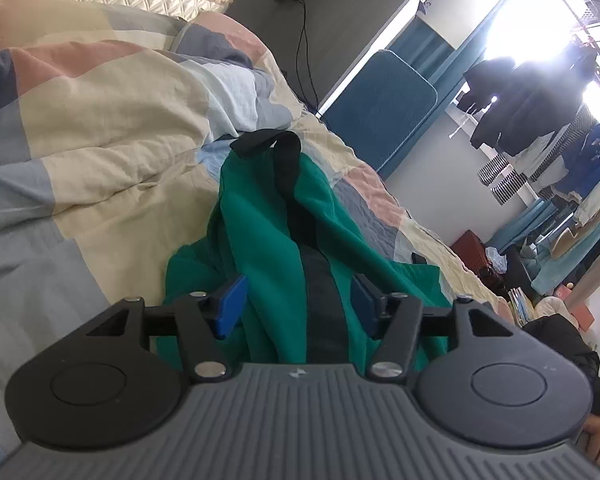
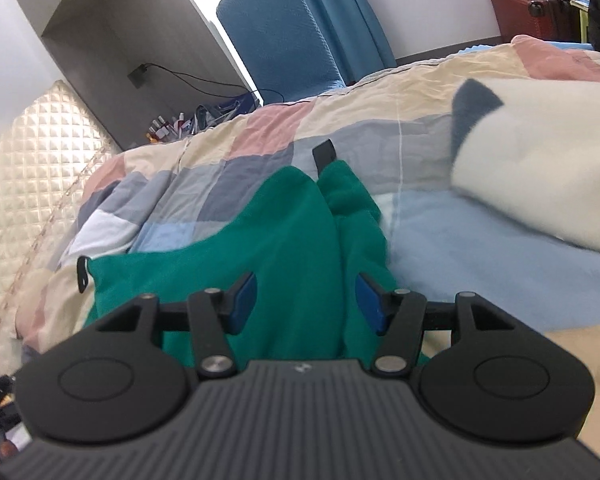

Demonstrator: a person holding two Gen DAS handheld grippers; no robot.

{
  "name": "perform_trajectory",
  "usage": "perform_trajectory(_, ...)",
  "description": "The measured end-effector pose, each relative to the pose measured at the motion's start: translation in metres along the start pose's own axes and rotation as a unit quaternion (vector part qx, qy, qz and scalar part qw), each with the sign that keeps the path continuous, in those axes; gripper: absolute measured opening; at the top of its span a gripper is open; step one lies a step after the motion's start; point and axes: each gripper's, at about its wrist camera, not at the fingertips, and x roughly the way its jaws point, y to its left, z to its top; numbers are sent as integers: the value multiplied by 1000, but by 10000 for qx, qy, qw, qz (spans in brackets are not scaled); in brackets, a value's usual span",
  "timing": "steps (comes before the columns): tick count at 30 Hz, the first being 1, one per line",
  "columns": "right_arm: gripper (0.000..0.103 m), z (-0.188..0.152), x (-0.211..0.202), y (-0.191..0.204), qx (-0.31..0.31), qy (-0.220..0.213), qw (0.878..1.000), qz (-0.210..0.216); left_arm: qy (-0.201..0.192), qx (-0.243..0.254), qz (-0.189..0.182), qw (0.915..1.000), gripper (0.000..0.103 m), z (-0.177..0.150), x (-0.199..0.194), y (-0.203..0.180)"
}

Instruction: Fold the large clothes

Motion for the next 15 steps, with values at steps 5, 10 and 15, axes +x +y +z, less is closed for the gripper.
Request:
perform_trajectory(5, 57, -7, 17, -4, 26, 173, 9998, 86, 99, 244, 8, 9997, 65, -12, 19, -7)
perform_trajectory(10, 56, -16, 44, 5, -242, 377, 9990, -87, 52, 707, 284, 9971, 59, -20, 38, -18)
perform_trajectory(15, 8, -23, 60, 11, -361, 383, 9985, -153, -63, 722, 321, 9969, 9, -15, 39, -17)
